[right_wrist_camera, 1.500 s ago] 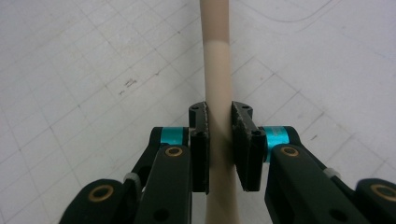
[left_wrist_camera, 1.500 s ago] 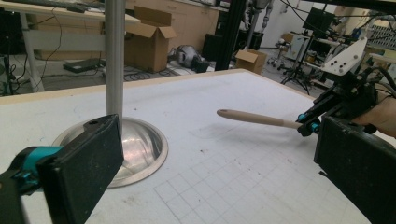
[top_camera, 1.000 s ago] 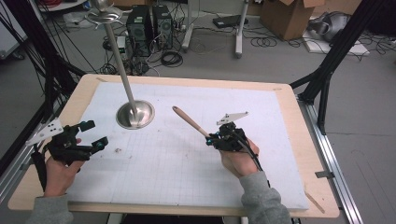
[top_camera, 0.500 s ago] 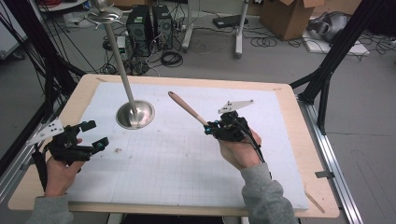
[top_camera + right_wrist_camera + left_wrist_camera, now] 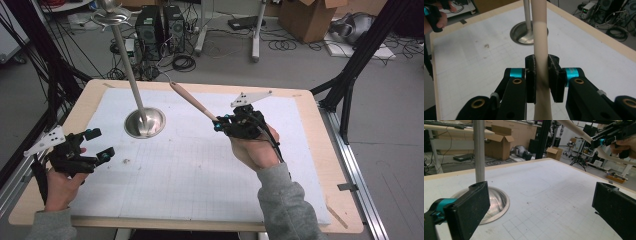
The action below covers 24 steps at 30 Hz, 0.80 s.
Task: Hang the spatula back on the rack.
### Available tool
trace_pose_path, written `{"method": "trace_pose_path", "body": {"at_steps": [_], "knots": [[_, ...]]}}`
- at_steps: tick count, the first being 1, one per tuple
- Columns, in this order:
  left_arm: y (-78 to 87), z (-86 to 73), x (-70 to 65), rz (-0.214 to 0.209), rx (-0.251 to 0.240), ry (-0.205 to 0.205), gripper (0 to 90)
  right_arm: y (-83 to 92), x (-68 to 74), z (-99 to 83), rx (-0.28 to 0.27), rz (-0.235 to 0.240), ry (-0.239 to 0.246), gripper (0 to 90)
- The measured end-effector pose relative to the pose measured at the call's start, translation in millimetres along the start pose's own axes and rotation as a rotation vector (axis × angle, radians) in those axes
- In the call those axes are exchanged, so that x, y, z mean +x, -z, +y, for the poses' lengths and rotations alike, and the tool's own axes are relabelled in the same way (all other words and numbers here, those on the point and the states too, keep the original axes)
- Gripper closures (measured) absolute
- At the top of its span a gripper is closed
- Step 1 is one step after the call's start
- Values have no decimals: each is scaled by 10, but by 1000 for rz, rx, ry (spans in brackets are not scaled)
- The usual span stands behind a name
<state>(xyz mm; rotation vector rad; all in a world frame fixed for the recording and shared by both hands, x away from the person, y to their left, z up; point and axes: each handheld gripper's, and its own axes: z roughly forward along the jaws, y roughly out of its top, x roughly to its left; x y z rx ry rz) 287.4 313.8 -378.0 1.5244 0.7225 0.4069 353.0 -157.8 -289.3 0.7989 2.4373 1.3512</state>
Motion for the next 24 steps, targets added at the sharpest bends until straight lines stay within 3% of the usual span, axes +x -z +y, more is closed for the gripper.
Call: {"method": "trace_pose_path", "body": {"at_steps": [10, 24], "knots": [[49, 48, -12, 23, -11, -28, 18, 22, -11, 174, -42, 30, 14, 788], [83, 28, 2, 34, -12, -15, 19, 42, -65, 361, -91, 61, 45, 787]]}}
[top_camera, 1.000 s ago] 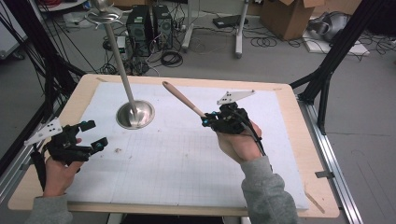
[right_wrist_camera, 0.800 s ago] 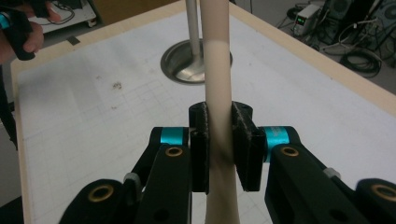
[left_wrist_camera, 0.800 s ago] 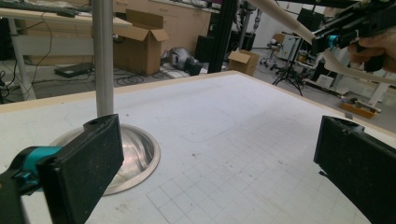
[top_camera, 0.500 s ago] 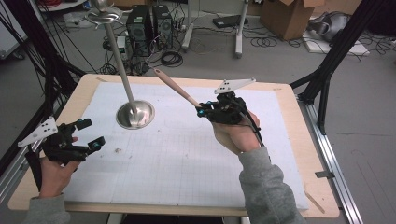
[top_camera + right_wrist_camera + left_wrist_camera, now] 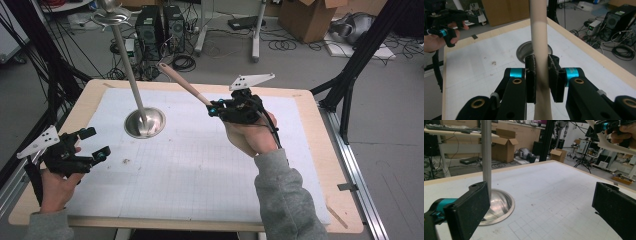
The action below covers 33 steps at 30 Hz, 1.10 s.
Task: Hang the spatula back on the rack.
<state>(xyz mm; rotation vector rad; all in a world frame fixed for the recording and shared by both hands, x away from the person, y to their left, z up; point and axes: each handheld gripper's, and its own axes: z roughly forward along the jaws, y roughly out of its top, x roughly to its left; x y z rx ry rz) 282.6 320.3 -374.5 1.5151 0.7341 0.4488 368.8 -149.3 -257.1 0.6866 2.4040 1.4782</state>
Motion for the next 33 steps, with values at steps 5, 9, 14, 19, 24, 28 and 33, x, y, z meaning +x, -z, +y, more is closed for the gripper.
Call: {"method": "trace_pose_path", "body": {"at_steps": [5, 9, 14, 19, 24, 28, 33], "knots": [[-10, -25, -3, 0, 6, 9, 18, 1, -14, 64, -12, 10, 3, 787], [-14, -33, -9, -3, 9, 8, 19, 3, -18, 131, -16, 18, 14, 787], [-3, -34, -7, -3, 5, 12, 19, 4, -23, 217, -19, 24, 24, 787], [-2, -36, -7, -4, 4, 15, 19, -6, -32, 296, -18, 33, 40, 787], [10, -31, -1, -5, 2, 14, 19, -13, -36, 385, -31, 34, 44, 788], [29, -23, 3, -3, -5, 15, 19, -19, -43, 439, -43, 38, 42, 787], [51, -22, 9, 0, -13, 20, 19, -18, -27, 535, -57, 40, 56, 787]]}}
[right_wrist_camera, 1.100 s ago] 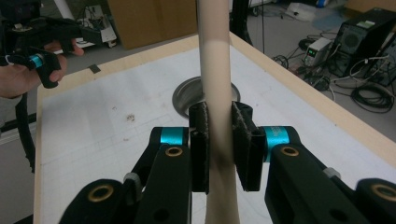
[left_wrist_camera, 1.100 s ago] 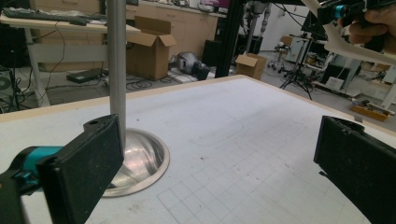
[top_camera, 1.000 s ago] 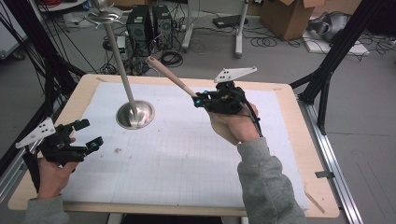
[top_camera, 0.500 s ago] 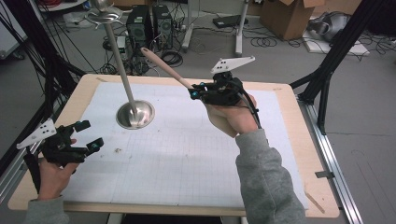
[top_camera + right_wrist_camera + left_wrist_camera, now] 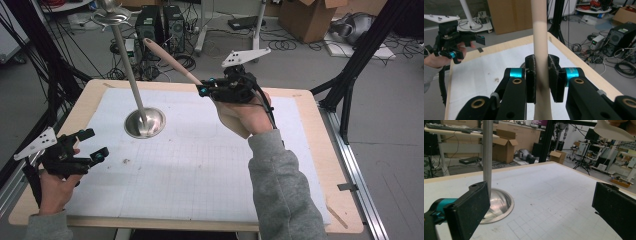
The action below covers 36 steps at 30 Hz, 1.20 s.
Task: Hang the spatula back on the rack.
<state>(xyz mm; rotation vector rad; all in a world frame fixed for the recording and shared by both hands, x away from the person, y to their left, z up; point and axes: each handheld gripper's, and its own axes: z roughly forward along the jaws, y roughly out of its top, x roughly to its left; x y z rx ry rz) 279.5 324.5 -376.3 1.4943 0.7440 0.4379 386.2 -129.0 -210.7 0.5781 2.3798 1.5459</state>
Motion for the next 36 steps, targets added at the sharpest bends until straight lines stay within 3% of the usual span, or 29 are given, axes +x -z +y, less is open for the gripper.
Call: {"method": "trace_pose_path", "body": {"at_steps": [14, 36], "knots": [[30, -10, 4, 4, -3, 6, 19, -36, 21, 221, -45, 18, -2, 787], [106, -8, 12, 15, -14, 9, 19, -162, -6, 283, -42, 21, -10, 787]]}}
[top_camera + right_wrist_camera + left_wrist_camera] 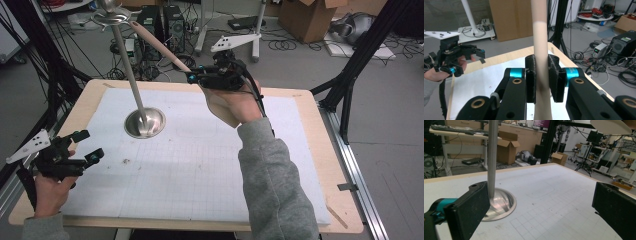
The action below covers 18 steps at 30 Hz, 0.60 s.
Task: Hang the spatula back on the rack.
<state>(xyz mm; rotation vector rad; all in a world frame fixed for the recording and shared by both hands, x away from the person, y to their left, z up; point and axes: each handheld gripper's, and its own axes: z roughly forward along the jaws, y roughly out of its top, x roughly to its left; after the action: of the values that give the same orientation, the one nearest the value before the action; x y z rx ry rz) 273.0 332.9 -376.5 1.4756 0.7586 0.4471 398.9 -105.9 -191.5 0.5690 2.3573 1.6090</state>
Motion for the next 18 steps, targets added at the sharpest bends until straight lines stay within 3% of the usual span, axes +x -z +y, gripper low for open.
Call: {"method": "trace_pose_path", "body": {"at_steps": [18], "knots": [[62, -12, 28, 11, -2, 9, 19, -242, -4, -40, 25, 1, 7, 788]]}}
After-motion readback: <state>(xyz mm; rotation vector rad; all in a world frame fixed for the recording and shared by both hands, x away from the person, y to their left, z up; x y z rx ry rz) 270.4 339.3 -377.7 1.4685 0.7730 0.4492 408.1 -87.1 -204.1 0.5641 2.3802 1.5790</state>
